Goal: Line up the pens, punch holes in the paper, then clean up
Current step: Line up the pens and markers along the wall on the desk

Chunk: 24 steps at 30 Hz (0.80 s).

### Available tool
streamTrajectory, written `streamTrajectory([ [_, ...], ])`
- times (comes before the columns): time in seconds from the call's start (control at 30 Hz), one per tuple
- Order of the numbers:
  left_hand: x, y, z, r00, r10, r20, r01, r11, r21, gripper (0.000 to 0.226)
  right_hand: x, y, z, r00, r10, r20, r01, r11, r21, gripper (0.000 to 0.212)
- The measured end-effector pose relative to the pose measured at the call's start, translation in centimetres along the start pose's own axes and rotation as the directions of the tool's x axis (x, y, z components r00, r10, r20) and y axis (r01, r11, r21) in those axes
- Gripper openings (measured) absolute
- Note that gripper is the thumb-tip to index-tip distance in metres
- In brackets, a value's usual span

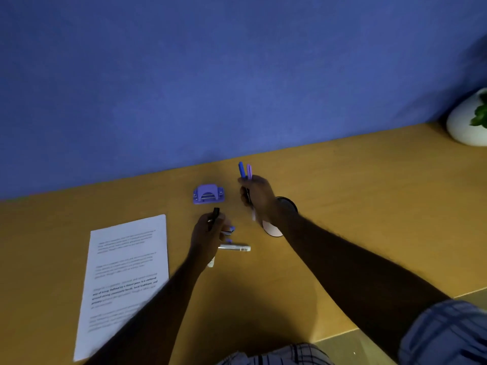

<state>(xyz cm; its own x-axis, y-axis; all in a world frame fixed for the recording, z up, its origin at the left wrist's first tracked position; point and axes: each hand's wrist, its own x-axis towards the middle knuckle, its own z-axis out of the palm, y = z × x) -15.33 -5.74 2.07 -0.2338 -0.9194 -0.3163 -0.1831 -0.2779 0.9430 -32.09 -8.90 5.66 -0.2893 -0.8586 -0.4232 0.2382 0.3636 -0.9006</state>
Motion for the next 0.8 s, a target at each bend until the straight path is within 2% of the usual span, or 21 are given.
streamTrajectory([
  [0.07, 0.7, 0.2, -0.1, 1.0, -0.019, 0.002, 0.019, 0.999, -0.031, 0.019, 1.7, -0.9, -0.5, 0.998, -0.02, -0.052, 0.017, 0.998, -0.052, 0.022],
  [0.23, 2.6, 0.4, -0.6, 0.999, -0.041, 0.031, 0.042, 0.998, -0.049, 0.021, 5.8, -2.0, -1.7, 0.991, 0.038, -0.127, -0.052, 0.992, -0.113, 0.006],
  [0.4, 4.4, 0.5, -0.4, 0.994, -0.103, 0.044, 0.105, 0.993, -0.047, 0.032, 9.6, -1.2, -3.0, 0.977, 0.05, -0.206, -0.106, 0.956, -0.275, 0.007],
  [0.6, 6.3, 0.8, 0.3, 0.986, -0.152, 0.067, 0.16, 0.98, -0.119, 0.029, 13.5, -0.3, -4.4, 0.964, -0.01, -0.267, -0.153, 0.799, -0.582, 0.013],
  [0.8, 7.4, 0.4, 0.6, 0.982, -0.187, 0.029, 0.188, 0.981, -0.048, 0.036, 16.3, -0.3, -5.1, 0.961, -0.016, -0.277, -0.181, 0.721, -0.669, 0.02],
])
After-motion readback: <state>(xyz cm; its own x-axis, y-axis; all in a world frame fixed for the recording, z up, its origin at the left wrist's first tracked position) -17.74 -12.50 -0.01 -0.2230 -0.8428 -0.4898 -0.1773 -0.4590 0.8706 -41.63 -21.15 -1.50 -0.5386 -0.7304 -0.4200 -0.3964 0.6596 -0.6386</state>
